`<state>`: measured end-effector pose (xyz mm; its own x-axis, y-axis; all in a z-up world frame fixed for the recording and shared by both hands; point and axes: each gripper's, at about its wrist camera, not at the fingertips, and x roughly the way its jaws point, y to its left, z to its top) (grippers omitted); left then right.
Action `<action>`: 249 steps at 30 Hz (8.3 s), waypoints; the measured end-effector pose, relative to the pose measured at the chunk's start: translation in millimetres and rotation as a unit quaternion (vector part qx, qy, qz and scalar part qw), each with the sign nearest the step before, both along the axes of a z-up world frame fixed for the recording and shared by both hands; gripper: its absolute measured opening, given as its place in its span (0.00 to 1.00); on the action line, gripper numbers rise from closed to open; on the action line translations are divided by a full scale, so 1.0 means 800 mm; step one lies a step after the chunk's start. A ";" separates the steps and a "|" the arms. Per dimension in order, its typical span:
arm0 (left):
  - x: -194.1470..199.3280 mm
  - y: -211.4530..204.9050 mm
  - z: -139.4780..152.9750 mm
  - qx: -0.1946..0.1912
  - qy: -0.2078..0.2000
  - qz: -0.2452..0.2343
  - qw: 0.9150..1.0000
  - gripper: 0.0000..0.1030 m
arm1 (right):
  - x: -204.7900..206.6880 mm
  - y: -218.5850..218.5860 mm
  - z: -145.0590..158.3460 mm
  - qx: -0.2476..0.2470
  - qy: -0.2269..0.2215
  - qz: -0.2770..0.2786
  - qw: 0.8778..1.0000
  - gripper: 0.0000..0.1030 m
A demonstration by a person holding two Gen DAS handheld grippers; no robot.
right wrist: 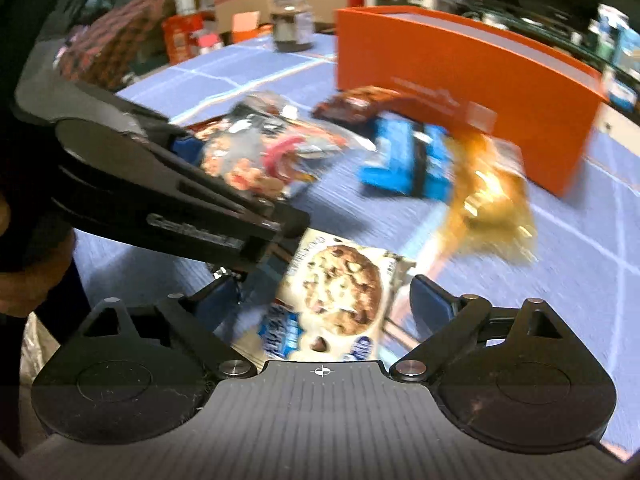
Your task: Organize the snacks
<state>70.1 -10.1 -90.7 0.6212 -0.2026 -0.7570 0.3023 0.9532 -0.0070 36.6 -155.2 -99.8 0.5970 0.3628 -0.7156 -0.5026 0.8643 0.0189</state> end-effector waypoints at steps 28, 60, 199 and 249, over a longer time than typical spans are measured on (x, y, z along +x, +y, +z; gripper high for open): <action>0.016 0.044 0.006 0.034 -0.030 0.031 0.999 0.94 | 0.009 -0.001 -0.006 -0.005 -0.009 -0.088 0.996 0.94; 0.003 0.031 -0.015 0.090 -0.087 0.009 0.992 0.81 | 0.006 -0.006 -0.003 0.004 -0.026 -0.085 0.996 0.67; 0.061 0.099 -0.006 -0.030 -0.004 0.040 0.999 0.97 | 0.086 -0.099 0.035 0.153 -0.024 -0.212 0.965 0.94; 0.173 0.043 0.141 -0.141 -0.075 0.000 0.987 0.45 | 0.143 -0.095 0.126 0.123 -0.097 -0.194 0.968 0.25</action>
